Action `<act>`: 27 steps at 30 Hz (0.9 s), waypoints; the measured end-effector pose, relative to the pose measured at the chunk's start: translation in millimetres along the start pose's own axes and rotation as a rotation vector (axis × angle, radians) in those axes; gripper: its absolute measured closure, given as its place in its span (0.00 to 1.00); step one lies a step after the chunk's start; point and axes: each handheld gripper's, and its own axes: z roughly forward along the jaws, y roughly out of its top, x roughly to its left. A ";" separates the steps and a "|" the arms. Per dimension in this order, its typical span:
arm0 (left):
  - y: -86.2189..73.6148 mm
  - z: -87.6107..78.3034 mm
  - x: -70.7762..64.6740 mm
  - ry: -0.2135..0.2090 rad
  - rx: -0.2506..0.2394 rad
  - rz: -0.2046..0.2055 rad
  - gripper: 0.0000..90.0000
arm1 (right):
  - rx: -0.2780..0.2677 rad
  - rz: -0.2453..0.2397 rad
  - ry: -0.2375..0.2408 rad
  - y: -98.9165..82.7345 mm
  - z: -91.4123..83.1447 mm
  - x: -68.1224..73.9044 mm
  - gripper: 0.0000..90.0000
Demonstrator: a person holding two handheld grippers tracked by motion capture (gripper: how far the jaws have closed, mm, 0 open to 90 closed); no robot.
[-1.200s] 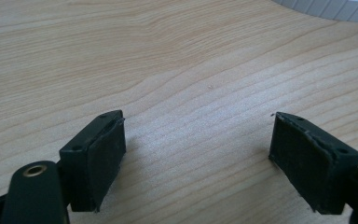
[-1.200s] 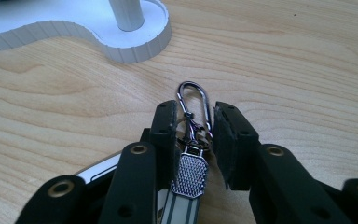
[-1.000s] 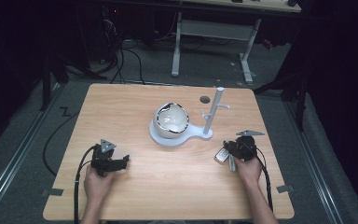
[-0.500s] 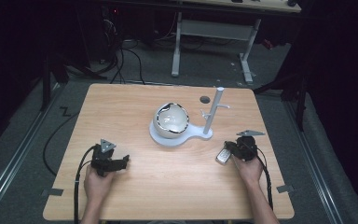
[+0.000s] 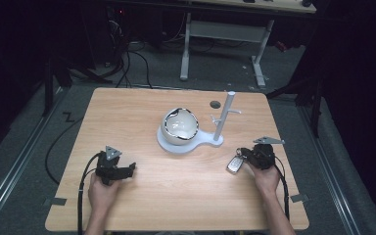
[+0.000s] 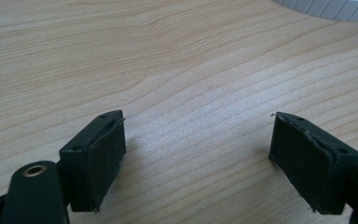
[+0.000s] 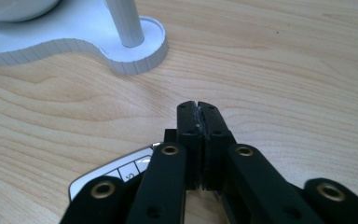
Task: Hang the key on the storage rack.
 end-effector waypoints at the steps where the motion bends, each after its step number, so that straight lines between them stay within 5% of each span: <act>1: 0.0 0.0 0.0 0.000 0.000 0.000 0.21 | 0.003 -0.005 -0.003 -0.7 0.3 -0.3 0.91; 9: 0.0 0.0 0.0 -0.001 -0.001 0.000 0.21 | 0.039 -0.005 -0.043 -7.7 -1.8 -2.6 0.82; 18: 0.0 0.1 0.0 0.000 -0.001 0.000 0.21 | 0.092 -0.034 -0.052 -13.7 7.1 -3.5 0.90; 27: 0.0 0.0 0.0 0.000 0.000 0.000 0.21 | 0.054 -0.074 -0.057 -14.3 4.5 0.1 0.91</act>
